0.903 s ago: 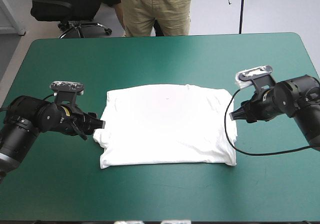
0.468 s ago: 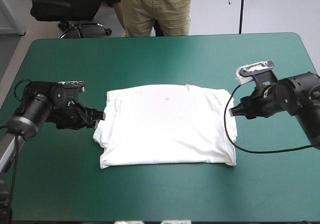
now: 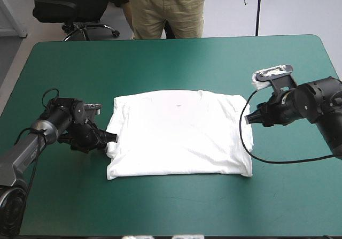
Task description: Fold the cloth
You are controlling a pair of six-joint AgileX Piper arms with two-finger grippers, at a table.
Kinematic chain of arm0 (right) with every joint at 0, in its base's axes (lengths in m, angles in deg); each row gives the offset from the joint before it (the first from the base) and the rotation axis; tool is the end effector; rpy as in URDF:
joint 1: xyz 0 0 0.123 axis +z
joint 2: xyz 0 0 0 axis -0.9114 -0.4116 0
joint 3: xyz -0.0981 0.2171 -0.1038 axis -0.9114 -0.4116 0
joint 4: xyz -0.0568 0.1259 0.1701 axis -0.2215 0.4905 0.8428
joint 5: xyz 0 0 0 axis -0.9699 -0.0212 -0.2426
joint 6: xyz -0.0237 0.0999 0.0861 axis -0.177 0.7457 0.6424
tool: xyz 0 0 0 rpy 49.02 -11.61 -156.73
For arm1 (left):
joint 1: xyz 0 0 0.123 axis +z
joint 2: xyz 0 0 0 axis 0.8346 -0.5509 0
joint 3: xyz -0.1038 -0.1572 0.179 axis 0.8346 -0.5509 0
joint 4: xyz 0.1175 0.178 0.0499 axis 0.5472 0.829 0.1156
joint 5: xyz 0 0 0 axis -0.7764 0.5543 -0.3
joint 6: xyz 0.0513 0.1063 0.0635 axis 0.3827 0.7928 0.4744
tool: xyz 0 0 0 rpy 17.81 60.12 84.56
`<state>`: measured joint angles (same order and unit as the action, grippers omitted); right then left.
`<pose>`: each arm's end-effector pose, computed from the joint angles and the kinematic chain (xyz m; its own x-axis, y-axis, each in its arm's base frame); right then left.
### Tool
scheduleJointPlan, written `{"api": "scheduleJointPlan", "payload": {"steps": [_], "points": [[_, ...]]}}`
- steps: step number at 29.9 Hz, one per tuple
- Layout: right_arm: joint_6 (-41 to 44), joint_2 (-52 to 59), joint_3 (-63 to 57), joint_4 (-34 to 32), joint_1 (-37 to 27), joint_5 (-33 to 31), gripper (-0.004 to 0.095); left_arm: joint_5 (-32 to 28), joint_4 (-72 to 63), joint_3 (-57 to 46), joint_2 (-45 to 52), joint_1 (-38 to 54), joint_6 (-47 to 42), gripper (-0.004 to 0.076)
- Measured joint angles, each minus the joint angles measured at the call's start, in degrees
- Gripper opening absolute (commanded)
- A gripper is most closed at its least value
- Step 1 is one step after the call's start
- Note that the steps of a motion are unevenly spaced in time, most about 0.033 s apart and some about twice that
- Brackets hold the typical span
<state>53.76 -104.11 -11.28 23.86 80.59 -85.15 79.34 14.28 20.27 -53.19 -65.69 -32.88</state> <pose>0.2326 0.0554 0.3163 -0.8123 -0.2834 -0.5098 -0.2871 0.9551 -0.0736 0.2493 -0.0465 0.1742 -0.9897 0.0740 -0.1223 0.0815 0.9950 -0.0581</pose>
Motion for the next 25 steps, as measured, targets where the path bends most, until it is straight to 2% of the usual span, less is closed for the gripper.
{"api": "scheduleJointPlan", "payload": {"steps": [6, 8, 11, 14, 25], "points": [[0.0, 0.0, 0.0, 0.0, 0.0, 0.0, 0.0473, -3.0, -0.2, -2.2, -2.2, 0.0, 0.0, 0.0393], [0.0, 0.0, 0.0, 0.0, 0.0, 0.0, 0.0472, -3.1, -0.4, -2.2, -2.6, 0.0, 0.2, 0.037], [0.7, 0.0, 0.0, 0.1, 0.0, 0.0, 0.0472, -2.9, -0.9, -2.2, -3.0, 0.1, 0.3, 0.0225], [1.2, 0.0, 0.0, 0.2, 0.0, 0.0, 0.0472, -3.1, -1.6, -2.2, -3.2, 0.1, 0.6, -0.0007], [1.5, 0.0, 0.0, 0.2, 0.0, -0.2, 0.0473, -3.1, -3.9, -0.5, -2.9, 0.1, 2.1, -0.0015]]}}
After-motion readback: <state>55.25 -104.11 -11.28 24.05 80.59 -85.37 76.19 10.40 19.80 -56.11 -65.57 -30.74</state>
